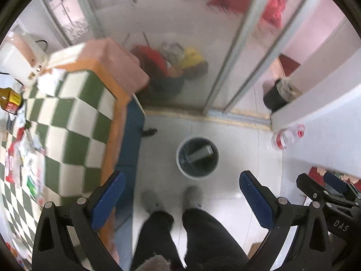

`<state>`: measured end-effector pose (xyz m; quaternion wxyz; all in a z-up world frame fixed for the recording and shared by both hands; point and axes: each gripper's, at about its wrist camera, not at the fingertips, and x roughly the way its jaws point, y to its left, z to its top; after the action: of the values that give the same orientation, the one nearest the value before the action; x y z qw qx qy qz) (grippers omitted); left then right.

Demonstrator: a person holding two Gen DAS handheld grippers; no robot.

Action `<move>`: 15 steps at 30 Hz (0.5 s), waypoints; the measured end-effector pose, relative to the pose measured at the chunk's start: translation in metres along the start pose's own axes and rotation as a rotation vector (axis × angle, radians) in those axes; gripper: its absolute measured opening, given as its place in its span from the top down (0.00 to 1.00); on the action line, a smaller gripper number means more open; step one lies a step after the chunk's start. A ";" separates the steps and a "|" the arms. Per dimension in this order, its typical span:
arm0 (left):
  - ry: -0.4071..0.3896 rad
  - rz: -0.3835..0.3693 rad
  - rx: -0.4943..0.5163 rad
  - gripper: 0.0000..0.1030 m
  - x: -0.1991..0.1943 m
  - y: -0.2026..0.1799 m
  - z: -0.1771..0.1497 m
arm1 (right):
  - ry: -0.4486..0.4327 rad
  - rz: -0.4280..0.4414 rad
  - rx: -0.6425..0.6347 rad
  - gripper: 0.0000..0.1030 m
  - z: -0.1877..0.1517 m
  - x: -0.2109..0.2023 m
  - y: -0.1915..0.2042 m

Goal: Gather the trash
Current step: 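Swing both tools back toward the counter, then grasp the green-printed sachet with the left tool while the right tool grasps the green-white medicine box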

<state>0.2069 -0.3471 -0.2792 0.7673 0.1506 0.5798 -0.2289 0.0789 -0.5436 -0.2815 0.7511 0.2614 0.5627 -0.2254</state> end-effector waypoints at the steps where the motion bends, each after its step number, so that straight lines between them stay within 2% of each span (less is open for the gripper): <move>1: -0.013 0.010 -0.019 0.00 -0.006 0.013 0.003 | -0.004 0.006 -0.010 0.00 0.004 -0.002 0.013; 4: -0.066 0.049 -0.113 0.00 -0.027 0.069 0.010 | -0.014 0.058 -0.056 0.00 0.019 -0.007 0.066; 8: -0.089 0.141 -0.316 0.00 -0.044 0.182 -0.003 | 0.005 0.144 -0.188 0.00 0.031 -0.002 0.167; 11: -0.065 0.210 -0.476 0.00 -0.048 0.268 -0.030 | 0.036 0.196 -0.303 0.00 0.029 0.010 0.249; 12: -0.049 0.235 -0.560 0.00 -0.048 0.311 -0.046 | 0.054 0.215 -0.350 0.00 0.026 0.018 0.282; 15: -0.014 0.289 -0.721 0.00 -0.045 0.390 -0.087 | 0.112 0.263 -0.462 0.00 0.010 0.040 0.367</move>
<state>0.3301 0.0354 -0.2741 0.7993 -0.0503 0.5906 0.0992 0.3293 -0.2723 -0.2670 0.7815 0.1657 0.6010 0.0232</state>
